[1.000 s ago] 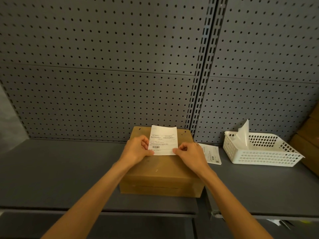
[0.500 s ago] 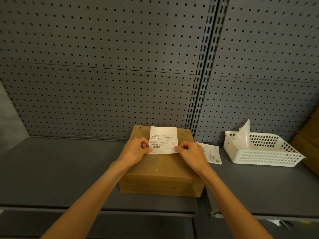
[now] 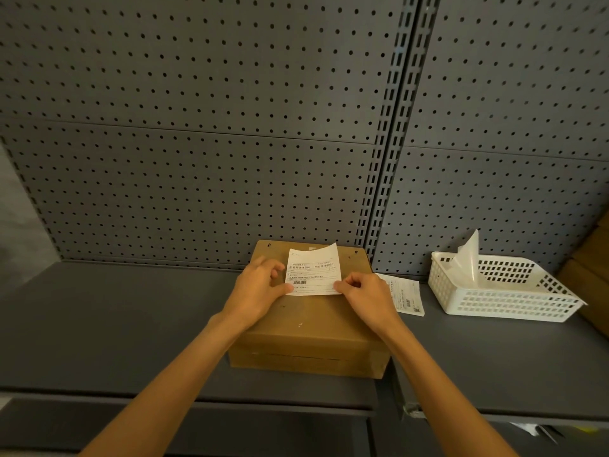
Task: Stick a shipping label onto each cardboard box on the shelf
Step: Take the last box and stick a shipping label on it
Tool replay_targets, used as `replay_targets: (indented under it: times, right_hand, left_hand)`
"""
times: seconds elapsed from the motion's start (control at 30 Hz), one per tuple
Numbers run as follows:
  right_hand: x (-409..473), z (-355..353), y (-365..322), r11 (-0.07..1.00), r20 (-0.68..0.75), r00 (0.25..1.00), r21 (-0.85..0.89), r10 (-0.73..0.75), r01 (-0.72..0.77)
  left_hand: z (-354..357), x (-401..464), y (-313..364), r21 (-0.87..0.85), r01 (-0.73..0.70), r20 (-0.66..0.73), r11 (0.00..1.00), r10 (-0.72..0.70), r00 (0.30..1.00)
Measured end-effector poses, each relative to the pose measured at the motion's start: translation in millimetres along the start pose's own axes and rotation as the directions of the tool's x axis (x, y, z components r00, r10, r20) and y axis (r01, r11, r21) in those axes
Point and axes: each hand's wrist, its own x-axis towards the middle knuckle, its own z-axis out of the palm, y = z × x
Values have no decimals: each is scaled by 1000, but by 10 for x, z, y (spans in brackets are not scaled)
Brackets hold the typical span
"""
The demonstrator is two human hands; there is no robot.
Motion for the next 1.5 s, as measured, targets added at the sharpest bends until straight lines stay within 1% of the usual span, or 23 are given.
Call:
replay_targets:
  times: [0.13,0.23,0.33,0.47,0.53,0.67,0.87,1.07,1.23,1.37,1.5]
  right_hand:
    - [-12,-16,-17,1000,-8,1000,9,3,-3]
    - [-25,-24,-33,1000,-11,1000,10,-3,4]
    - [-31,-29,-42,1000,-7,1000,10,-5,5]
    - [-37,-26,-33,1000,-8,1000,12,-12,12]
    - [-37,-21,-32,1000,-9,1000,11,-14,14]
    - [-32,-16,-27,1000,-6,1000,-3,-14,14]
    - [-29,-10,-4,1000,7,1000,4,-6,6]
    - [-27,-5,12,1000,7,1000,-1,2,-2]
    - [-19,-6,17,1000,6,1000,-11,3,-3]
    - [-20,-16,11,1000,10,1000,-7,5,-5]
    - [-11,-18,9,1000,16,1000,23,19,-19]
  left_hand:
    - [18,-18,42,122,-165,20,979,164,986]
    - [65,-11,81,188,-227,71,956,217,974]
    - [101,15,82,174,-220,147,960,195,970]
    - [143,46,27,296,-234,300,926,143,943]
    - [156,53,4,323,-229,359,919,105,927]
    - [156,75,-19,351,-225,426,909,59,903]
    - [157,83,-6,367,-215,438,905,36,898]
    - [169,94,45,404,-208,419,891,22,908]
    - [139,119,58,393,-208,448,896,11,894]
    - [165,116,73,384,-180,413,906,6,911]
    - [190,163,96,401,-177,411,899,-4,912]
